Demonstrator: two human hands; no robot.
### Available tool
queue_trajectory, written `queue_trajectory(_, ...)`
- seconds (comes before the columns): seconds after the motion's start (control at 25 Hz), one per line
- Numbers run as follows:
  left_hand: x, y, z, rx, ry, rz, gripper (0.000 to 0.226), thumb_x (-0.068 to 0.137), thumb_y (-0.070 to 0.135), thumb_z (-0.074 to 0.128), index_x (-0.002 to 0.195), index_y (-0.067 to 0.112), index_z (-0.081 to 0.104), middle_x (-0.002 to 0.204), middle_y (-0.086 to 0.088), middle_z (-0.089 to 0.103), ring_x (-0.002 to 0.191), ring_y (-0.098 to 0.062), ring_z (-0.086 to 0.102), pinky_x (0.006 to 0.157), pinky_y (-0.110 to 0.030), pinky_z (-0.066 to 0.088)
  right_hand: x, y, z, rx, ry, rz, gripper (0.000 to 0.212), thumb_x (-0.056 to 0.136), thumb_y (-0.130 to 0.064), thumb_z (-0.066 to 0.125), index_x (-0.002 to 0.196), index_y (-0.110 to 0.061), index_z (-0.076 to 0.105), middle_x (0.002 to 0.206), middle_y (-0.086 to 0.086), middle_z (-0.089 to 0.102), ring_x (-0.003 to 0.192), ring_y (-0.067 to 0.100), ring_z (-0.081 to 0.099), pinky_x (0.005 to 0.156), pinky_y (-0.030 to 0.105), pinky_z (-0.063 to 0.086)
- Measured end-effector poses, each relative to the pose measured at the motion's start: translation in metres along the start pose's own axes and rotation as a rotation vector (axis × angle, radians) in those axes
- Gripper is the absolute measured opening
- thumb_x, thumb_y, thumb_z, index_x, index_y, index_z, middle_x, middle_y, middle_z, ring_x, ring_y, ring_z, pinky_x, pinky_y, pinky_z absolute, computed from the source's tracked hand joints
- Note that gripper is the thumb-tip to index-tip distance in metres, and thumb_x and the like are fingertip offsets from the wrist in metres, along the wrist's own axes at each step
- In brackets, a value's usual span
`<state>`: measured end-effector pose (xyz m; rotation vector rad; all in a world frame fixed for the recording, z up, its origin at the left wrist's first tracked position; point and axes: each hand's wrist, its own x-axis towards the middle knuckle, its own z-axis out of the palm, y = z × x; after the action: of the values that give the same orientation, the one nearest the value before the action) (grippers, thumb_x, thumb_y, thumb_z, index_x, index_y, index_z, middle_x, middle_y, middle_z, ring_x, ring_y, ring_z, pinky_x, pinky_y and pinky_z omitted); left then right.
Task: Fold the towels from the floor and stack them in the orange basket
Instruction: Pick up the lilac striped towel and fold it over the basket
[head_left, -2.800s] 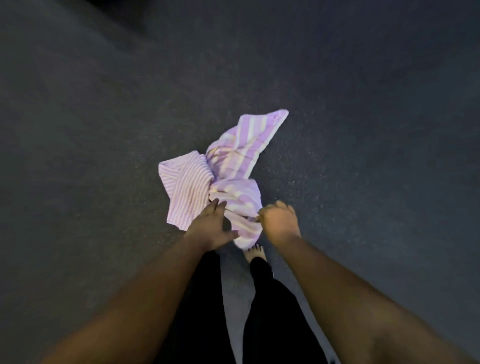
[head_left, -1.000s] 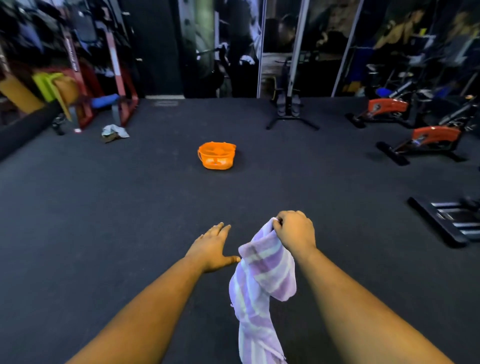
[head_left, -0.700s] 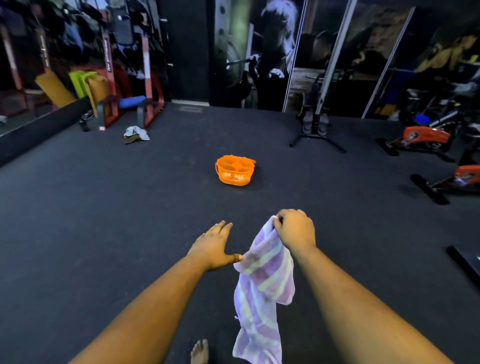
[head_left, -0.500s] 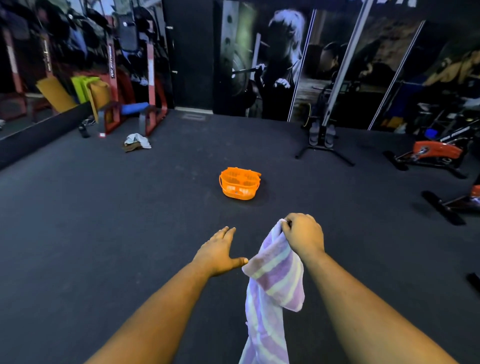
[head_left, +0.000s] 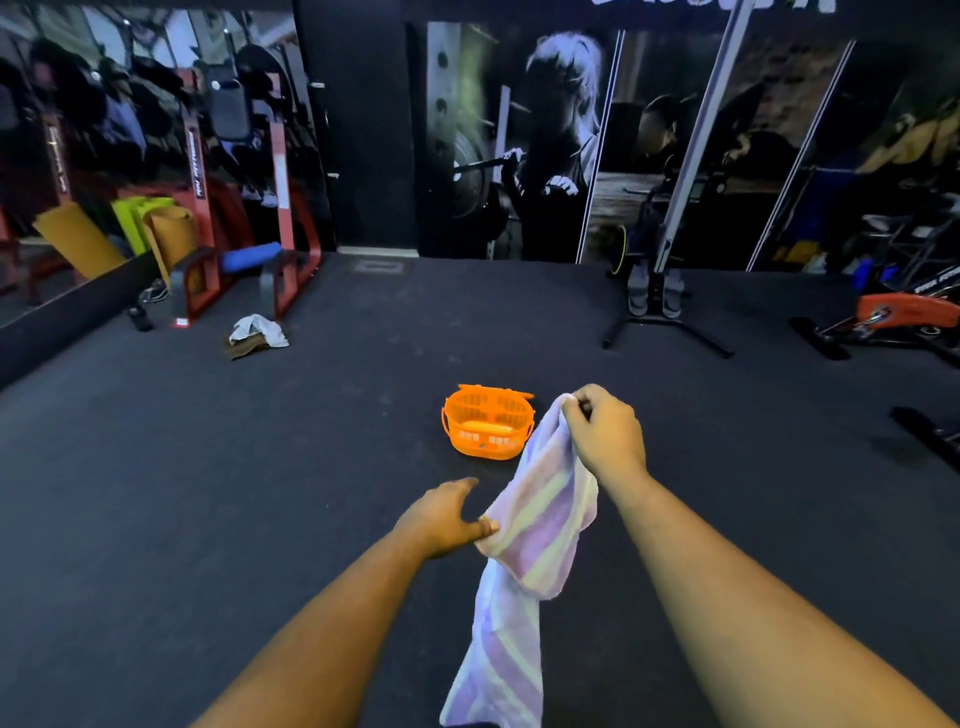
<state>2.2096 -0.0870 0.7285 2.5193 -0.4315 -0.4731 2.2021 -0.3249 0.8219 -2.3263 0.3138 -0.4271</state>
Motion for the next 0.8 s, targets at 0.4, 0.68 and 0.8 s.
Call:
queue_trajectory(0.4,0.215,0.004,-0.084,-1.065,0.187,-0.015,0.026,0.108,0.025,0.052,0.102,0.004,0.066,0.093,-0.015,0.072,0.088,-0.025,0.069,0.087,-0.047,0.060,0.218,0.028,0.120,0.292,-0.169,0.112,0.016,0.098,-0.044,0.057,0.090,-0.031,0.061,0.089,-0.008,0.070,0.084,0.017,0.070,0.072,0.044,0.060)
queue_trajectory(0.68,0.376,-0.013,-0.166,-1.190,0.277,0.030,0.025,0.105,0.027,0.059,0.089,0.008,0.062,0.074,-0.007,0.066,0.063,-0.018,0.062,0.061,-0.027,0.054,0.303,0.023,0.215,0.247,-0.382,-0.138,0.021,0.097,-0.032,0.067,0.081,-0.026,0.056,0.067,-0.016,0.060,0.059,0.004,0.047,0.056,0.028,0.037)
queue_trajectory(0.8,0.430,-0.042,-0.192,-1.064,0.276,0.057,0.028,0.102,0.038,0.061,0.094,0.012,0.063,0.082,-0.001,0.066,0.074,-0.013,0.059,0.071,-0.029,0.054,0.358,0.019,0.245,0.360,-0.357,0.013,0.026,0.099,-0.026,0.065,0.075,-0.015,0.060,0.064,-0.015,0.055,0.061,0.005,0.045,0.060,0.031,0.038)
